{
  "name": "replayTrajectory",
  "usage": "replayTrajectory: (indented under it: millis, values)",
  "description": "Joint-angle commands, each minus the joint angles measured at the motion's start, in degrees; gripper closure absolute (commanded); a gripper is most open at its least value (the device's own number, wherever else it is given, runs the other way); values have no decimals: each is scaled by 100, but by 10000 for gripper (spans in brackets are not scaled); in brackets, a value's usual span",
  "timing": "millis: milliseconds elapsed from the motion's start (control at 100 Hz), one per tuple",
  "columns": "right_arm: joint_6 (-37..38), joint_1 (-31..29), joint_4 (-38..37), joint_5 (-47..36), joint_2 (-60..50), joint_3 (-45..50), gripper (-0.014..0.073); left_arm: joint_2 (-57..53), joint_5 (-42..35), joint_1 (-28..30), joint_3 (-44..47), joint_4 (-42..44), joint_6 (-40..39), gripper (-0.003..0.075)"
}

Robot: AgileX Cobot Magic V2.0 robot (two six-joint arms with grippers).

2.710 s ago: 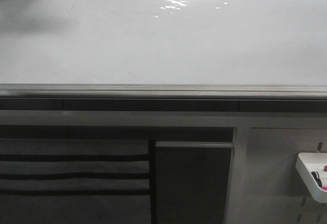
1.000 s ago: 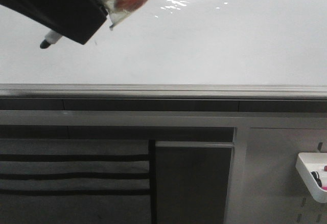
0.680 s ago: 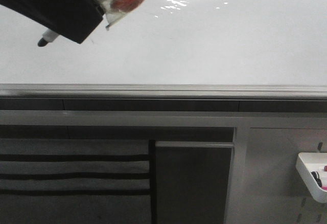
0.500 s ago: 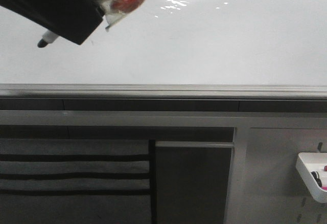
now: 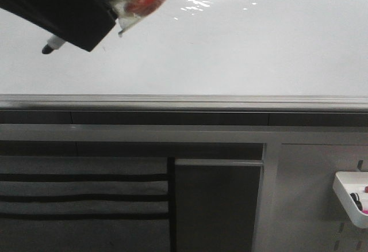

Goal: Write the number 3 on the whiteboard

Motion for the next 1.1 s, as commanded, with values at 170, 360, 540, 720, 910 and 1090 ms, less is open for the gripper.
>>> replayTrajectory:
  millis: [170,360,540,720,910,1090]
  values:
    - [-66,3,7,-166,-141,-193,582,-98,-330,-38,-257,-252,-20,286]
    - [762,-8,-870,-591,-234,-193,582,-330,-392,267,-601,-216,-162,267]
    - [2182,-178,-1851,-776,-639,-120,582,-787,-272,999,-618,-107,-737,304]
    - [2849,-1478,-1791,-1284,-1168,634,582,-1218,-82,1870,-510,222,-1546,342]
    - [2849,-2834,-833,-1669,-1658,1573,582,-1749,-158,2567,66,222,-1635,353]
    - [2849,-2927,-810,-2034,-1863,2023,582,-2013,-475,2773,464,222,-1635,353]
